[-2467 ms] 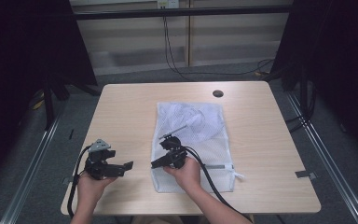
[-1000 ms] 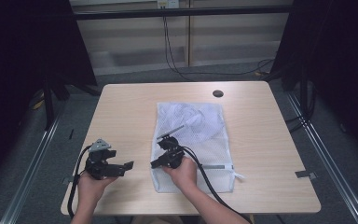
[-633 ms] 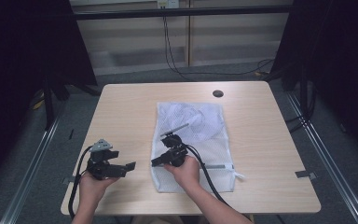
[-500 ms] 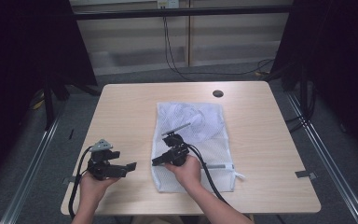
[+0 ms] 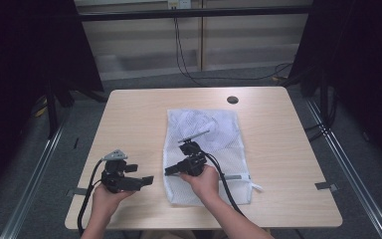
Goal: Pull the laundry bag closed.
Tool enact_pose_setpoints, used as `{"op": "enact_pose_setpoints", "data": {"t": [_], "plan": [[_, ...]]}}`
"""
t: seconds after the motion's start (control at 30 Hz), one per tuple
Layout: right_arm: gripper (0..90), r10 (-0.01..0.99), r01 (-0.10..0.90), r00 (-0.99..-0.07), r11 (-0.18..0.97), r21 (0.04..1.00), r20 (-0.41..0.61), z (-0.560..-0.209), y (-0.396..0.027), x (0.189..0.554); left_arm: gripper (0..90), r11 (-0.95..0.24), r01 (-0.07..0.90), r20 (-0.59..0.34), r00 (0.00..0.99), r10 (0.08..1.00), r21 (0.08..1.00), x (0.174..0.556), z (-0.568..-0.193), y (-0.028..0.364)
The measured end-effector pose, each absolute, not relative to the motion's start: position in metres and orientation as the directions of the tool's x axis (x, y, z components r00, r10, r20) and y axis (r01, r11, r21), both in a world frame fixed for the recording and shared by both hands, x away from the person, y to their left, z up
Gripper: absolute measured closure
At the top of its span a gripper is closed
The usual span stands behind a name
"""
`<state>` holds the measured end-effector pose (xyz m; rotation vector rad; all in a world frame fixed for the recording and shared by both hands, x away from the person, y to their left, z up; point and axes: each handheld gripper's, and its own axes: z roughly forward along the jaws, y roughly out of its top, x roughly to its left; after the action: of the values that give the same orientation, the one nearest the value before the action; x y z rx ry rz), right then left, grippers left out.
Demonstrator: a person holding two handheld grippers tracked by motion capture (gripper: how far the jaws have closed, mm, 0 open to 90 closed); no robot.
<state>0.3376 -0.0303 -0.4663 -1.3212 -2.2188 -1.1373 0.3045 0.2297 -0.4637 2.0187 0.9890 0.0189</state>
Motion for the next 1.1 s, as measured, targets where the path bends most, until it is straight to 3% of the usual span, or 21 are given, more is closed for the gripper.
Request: {"op": "enact_pose_setpoints", "data": {"t": [0.53,1.1], "plan": [[86.1,0.584,0.84,-0.529,0.258,0.477,0.616,-0.464,-0.034,0.338,9.8,-0.317,0.66,-0.394,0.696,0.6,0.681,0.307,-0.47,0.208],[86.1,0.584,0.826,-0.549,0.27,0.495,0.597,-0.457,-0.038,0.337,20.3,-0.293,0.693,-0.49,0.69,0.533,0.658,0.311,-0.475,0.191]]}}
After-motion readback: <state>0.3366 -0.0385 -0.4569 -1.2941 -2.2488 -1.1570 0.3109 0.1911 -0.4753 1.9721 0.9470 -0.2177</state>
